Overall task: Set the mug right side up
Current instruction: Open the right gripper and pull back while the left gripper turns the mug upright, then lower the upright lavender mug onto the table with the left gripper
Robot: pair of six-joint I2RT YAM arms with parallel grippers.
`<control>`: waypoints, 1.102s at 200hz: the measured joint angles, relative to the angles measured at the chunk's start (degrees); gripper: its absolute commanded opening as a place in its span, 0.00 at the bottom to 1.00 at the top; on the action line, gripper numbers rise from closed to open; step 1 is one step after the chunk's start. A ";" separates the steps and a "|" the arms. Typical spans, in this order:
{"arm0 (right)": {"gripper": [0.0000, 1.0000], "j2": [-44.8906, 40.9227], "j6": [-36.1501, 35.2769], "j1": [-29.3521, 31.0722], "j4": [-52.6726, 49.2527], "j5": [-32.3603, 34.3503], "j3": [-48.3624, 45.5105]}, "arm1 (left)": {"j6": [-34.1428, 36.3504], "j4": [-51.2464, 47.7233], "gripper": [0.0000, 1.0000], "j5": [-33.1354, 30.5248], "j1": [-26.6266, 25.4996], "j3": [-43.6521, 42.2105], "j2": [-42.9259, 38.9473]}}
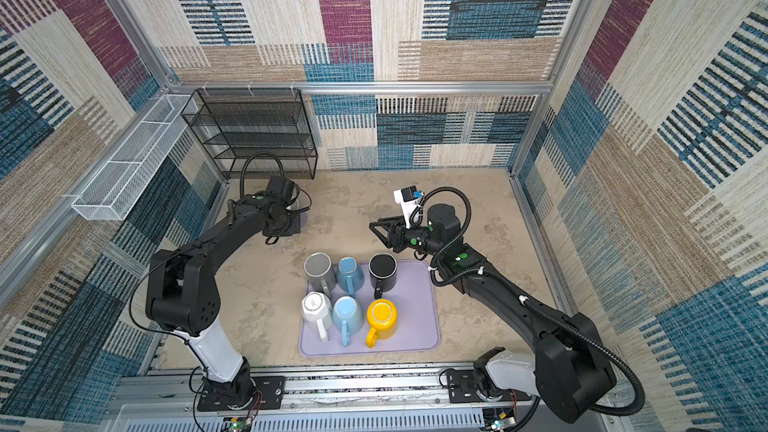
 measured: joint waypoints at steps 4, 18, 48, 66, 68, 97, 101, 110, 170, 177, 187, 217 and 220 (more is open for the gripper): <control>0.43 0.02 0.00 0.00 -0.04 0.07 0.00 | 0.09 -0.11 0.00 -0.09 0.04 0.39 0.72; 0.43 0.04 0.00 0.00 -0.13 0.09 -0.02 | 0.44 -0.70 0.00 -0.28 0.15 1.75 2.84; 0.43 0.04 0.00 0.00 -0.24 0.35 -0.22 | 1.55 -1.25 0.00 -0.59 0.50 3.80 6.38; 0.43 0.04 0.00 0.00 -0.33 0.50 -0.24 | 1.88 -1.57 0.00 -1.20 0.57 4.44 7.48; 0.43 0.04 0.00 0.00 -0.33 0.50 -0.24 | 1.90 -1.57 0.00 -1.22 0.57 4.46 7.56; 0.43 0.04 0.00 0.00 -0.33 0.52 -0.24 | 2.62 -1.73 0.00 -1.57 0.61 4.81 8.24; 0.43 0.04 0.00 0.00 -0.33 0.52 -0.24 | 2.73 -1.77 0.00 -1.60 0.61 4.81 8.28; 0.43 0.04 0.00 0.00 -0.33 0.55 -0.24 | 2.73 -1.81 0.00 -1.73 0.61 4.87 8.41; 0.44 0.04 0.02 0.00 -0.33 0.55 -0.24 | 3.10 -2.38 0.00 -3.21 0.61 6.71 10.51; 0.45 0.04 0.02 0.00 -0.33 0.55 -0.24 | 3.10 -2.54 0.00 -3.26 0.61 6.95 10.71; 0.46 0.04 0.02 0.00 -0.33 0.55 -0.24 | 3.10 -2.71 0.00 -3.34 0.61 7.41 11.08; 0.47 0.15 0.02 0.00 -0.35 0.85 -0.24 | 3.10 -3.17 0.00 -4.11 0.61 8.68 12.09; 0.47 0.17 0.02 0.00 -0.35 0.92 -0.24 | 3.10 -3.30 0.01 -4.11 0.61 8.81 12.17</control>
